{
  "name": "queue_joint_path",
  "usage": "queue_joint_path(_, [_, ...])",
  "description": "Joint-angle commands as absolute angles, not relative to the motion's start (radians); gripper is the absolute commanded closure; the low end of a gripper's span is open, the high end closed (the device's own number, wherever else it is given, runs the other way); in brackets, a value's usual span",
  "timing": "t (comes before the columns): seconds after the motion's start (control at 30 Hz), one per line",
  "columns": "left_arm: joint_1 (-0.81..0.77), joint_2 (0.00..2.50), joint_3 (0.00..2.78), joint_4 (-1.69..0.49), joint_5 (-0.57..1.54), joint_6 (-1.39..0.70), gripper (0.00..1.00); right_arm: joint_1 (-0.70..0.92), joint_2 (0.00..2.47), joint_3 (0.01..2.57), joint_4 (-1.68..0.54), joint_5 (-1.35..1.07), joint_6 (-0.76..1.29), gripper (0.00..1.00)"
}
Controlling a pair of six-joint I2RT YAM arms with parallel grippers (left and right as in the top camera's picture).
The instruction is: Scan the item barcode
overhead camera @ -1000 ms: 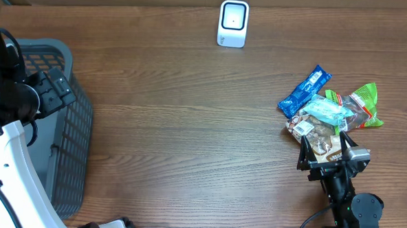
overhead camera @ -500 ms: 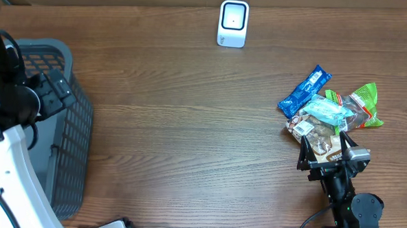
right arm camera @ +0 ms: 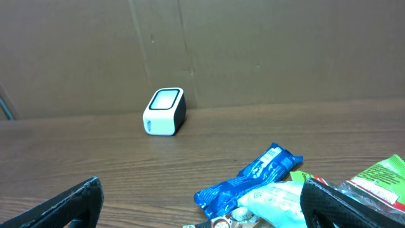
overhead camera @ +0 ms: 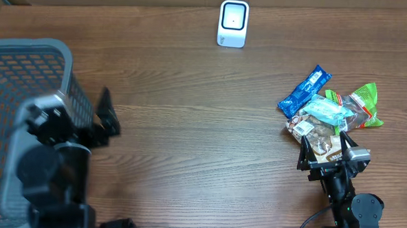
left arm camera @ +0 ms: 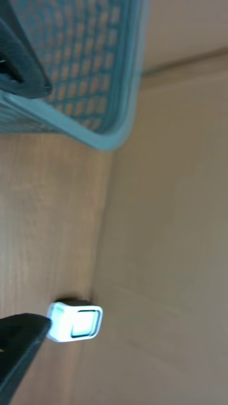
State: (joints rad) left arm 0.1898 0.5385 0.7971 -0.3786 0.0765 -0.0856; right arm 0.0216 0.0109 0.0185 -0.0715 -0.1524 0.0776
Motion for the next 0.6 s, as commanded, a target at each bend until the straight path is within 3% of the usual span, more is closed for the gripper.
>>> queue_joint_path(0.0, [0.162, 0.412, 0.583, -0.246, 0.15, 0.084, 0.0, 0.027, 0.003, 0.008, -0.067, -0.147, 0.081, 0.0])
queue_joint_path(0.23, [0.135, 0.2, 0.24, -0.019, 0.146, 0.186, 0.0, 0.027, 0.003, 0.008, -0.067, -0.147, 0.081, 0.0])
queue_joint_path(0.37, [0.123, 0.099, 0.12, 0.001, 0.146, 0.313, 0.0, 0.027, 0.003, 0.008, -0.067, -0.147, 0.081, 0.0])
queue_joint_path(0.57, [0.122, 0.003, 0.004, -0.006, 0.147, 0.334, 0.0, 0.027, 0.003, 0.008, -0.067, -0.147, 0.081, 0.0])
